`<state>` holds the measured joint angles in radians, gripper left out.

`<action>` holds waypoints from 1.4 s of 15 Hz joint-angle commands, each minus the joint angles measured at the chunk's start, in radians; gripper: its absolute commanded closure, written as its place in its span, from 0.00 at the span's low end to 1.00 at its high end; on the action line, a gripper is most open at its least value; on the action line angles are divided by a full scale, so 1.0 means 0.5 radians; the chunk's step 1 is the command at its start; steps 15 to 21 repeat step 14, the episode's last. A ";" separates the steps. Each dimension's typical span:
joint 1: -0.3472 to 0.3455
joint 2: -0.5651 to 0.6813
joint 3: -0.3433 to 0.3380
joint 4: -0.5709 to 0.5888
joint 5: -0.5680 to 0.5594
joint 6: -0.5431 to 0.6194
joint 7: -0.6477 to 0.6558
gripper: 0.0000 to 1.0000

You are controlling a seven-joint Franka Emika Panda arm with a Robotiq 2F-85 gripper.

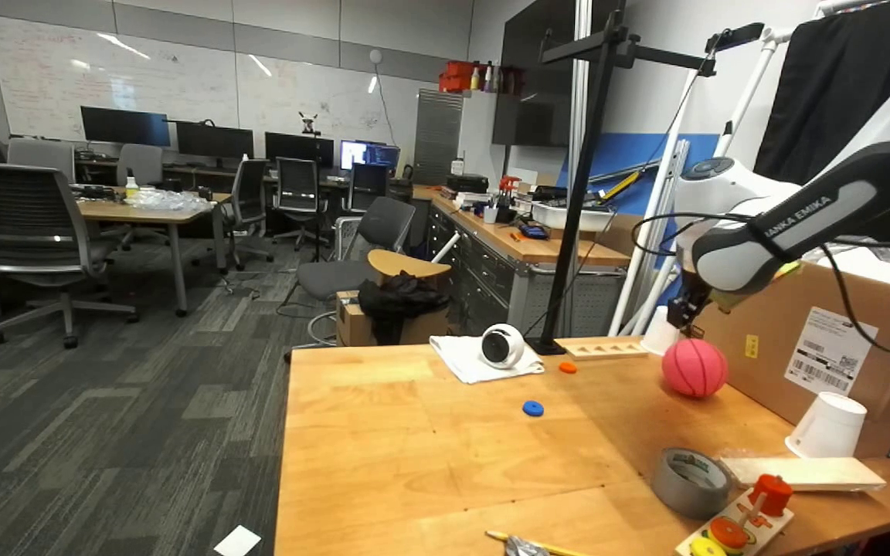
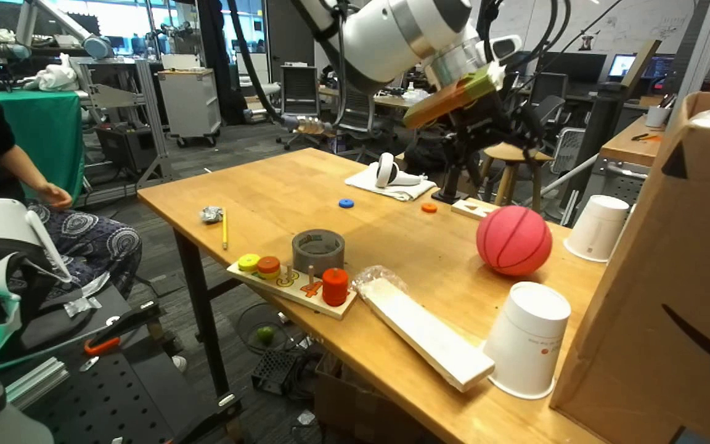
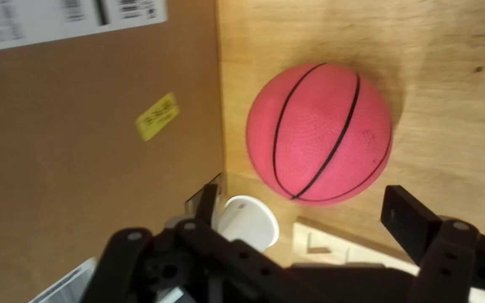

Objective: Push the ball to the right

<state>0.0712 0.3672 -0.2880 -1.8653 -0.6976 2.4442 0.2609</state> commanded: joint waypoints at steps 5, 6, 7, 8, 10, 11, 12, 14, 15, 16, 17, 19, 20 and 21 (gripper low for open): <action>0.173 -0.460 -0.012 -0.338 -1.208 -0.041 0.785 0.00; 0.161 -0.489 0.055 -0.411 -1.236 -0.016 0.843 0.00; 0.135 -0.506 0.137 -0.470 -1.249 -0.005 0.912 0.00; 0.111 -0.520 0.217 -0.526 -1.195 0.016 0.921 0.00; 0.041 -0.429 0.280 -0.438 -1.171 -0.023 0.875 0.00; 0.046 -0.437 0.307 -0.467 -1.169 -0.021 0.895 0.00; 0.047 -0.442 0.317 -0.479 -1.168 -0.021 0.904 0.00; 0.037 -0.448 0.316 -0.481 -1.168 -0.020 0.905 0.00; 0.037 -0.448 0.316 -0.481 -1.168 -0.020 0.905 0.00; 0.037 -0.448 0.316 -0.481 -1.168 -0.020 0.905 0.00; 0.037 -0.448 0.316 -0.481 -1.168 -0.020 0.905 0.00; 0.037 -0.448 0.316 -0.481 -1.168 -0.020 0.905 0.00; 0.037 -0.448 0.316 -0.481 -1.168 -0.020 0.905 0.00; 0.037 -0.448 0.316 -0.481 -1.168 -0.020 0.905 0.00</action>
